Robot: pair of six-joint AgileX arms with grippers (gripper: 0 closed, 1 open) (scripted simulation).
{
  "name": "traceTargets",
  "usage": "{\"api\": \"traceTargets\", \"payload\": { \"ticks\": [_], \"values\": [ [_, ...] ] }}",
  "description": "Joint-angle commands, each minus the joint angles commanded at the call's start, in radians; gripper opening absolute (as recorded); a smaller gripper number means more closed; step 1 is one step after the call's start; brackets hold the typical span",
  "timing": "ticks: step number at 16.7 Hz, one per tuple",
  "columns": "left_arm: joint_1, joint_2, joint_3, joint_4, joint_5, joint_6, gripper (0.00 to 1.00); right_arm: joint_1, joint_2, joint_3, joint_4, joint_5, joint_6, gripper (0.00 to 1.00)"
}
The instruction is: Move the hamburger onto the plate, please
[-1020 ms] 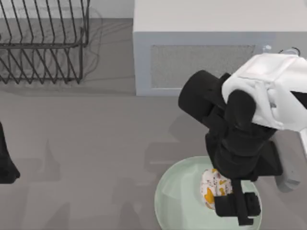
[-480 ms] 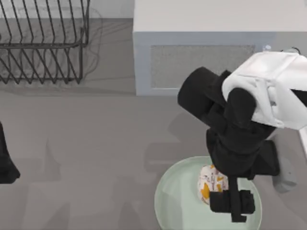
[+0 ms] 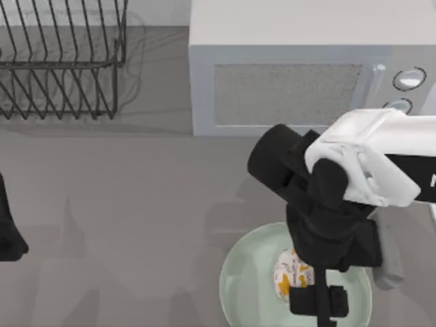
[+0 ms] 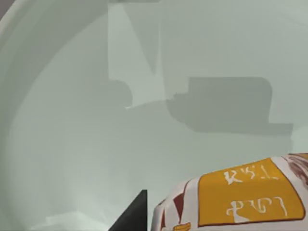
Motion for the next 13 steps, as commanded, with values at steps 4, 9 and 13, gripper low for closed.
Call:
{"api": "traceTargets", "payload": {
  "ticks": [4,9,13],
  "values": [
    [0.000,0.000,0.000,0.000,0.000,0.000,1.00,0.000,0.000,0.000,0.000,0.000,0.000,0.08],
    [0.000,0.000,0.000,0.000,0.000,0.000,1.00,0.000,0.000,0.000,0.000,0.000,0.000,0.45],
    [0.000,0.000,0.000,0.000,0.000,0.000,1.00,0.000,0.000,0.000,0.000,0.000,0.000,0.75]
  ]
}}
